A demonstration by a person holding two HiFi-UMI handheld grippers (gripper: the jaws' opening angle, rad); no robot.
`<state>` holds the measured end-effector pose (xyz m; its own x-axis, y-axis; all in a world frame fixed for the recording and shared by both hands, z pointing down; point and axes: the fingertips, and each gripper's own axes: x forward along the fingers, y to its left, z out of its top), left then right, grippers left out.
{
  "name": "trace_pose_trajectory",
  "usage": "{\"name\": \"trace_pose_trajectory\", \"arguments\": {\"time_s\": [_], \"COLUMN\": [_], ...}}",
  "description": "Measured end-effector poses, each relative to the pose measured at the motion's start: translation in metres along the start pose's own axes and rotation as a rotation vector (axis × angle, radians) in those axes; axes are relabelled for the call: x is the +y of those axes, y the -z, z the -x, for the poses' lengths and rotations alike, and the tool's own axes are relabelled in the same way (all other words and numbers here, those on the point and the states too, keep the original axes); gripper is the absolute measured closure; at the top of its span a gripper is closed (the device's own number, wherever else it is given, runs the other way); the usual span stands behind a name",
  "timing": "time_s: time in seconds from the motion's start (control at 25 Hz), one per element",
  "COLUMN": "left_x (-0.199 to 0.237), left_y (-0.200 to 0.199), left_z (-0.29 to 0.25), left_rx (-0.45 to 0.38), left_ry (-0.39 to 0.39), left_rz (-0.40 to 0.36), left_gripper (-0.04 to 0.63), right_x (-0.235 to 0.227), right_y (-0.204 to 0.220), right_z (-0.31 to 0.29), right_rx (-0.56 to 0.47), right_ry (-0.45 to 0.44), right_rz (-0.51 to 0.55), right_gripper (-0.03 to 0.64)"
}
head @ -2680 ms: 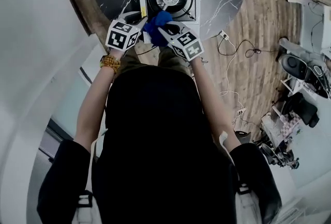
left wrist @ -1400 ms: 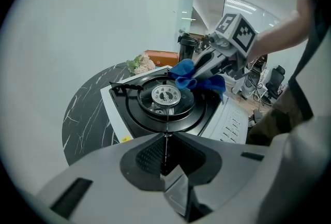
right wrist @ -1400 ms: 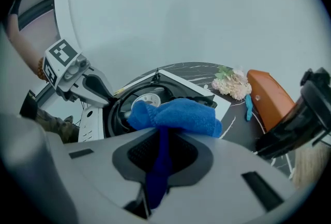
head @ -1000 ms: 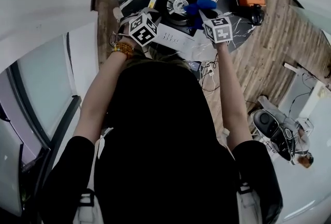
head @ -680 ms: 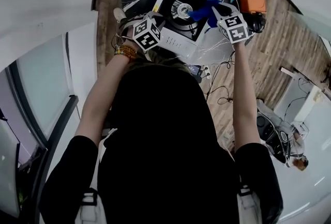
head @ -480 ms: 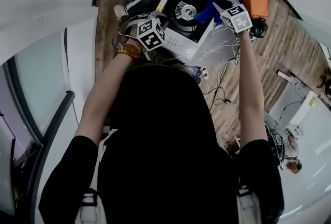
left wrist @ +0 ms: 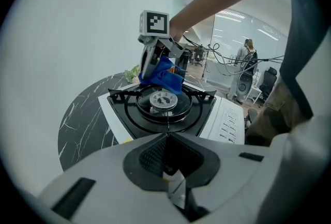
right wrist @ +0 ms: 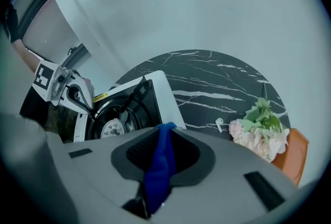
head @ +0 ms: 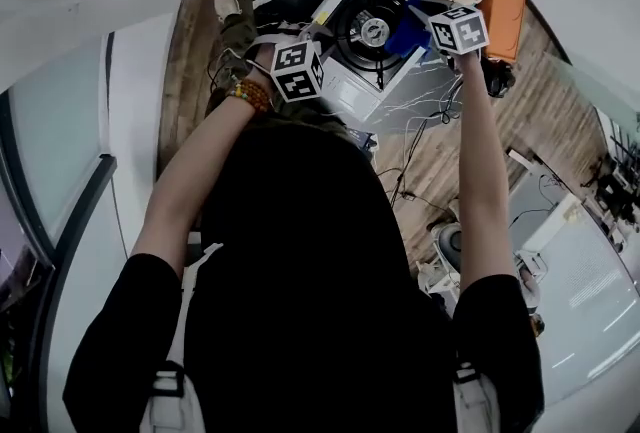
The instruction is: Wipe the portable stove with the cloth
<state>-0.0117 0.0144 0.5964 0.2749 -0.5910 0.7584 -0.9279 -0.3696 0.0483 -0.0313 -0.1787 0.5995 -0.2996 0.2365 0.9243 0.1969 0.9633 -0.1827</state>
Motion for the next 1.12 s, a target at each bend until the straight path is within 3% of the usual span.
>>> {"name": "trace_pose_trajectory", "arguments": {"time_s": [0.16,0.32,0.52,0.6,0.72,0.8,0.96,1.12], "left_x": [0.000,0.004,0.002,0.002,0.008,0.011,0.006,0.009], "left_y": [0.002,0.001,0.004,0.004,0.009,0.024,0.053,0.061], "left_z": [0.001,-0.002,0.002,0.007,0.026,0.036,0.041,0.040], "left_rx": [-0.014,-0.024,-0.023,-0.025,-0.047,-0.030,0.024,0.031], "left_ry": [0.004,0.000,0.007,0.008,-0.067,-0.103,-0.088,-0.058], "left_rz": [-0.020,0.001,0.047,0.078,0.113,0.182,0.315,0.396], "left_gripper": [0.578,0.578,0.578,0.577,0.533,0.481,0.428,0.411], "right_x": [0.013,0.019,0.026,0.032,0.053,0.068,0.094,0.106], "right_y": [-0.035,-0.071,-0.084,-0.105,-0.156,-0.169,-0.132,-0.123], "right_z": [-0.015,-0.028,-0.027,-0.010,0.011,-0.005,-0.067,-0.075], "right_rx": [-0.049,-0.132,-0.190,-0.264,-0.395,-0.326,-0.036,-0.031], "right_ry": [0.032,0.053,0.041,0.044,0.025,0.029,0.023,0.030], "right_rz": [-0.001,-0.040,-0.090,-0.062,0.003,0.116,0.319,0.313], "right_gripper": [0.566,0.566,0.566,0.568,0.568,0.568,0.571,0.574]}}
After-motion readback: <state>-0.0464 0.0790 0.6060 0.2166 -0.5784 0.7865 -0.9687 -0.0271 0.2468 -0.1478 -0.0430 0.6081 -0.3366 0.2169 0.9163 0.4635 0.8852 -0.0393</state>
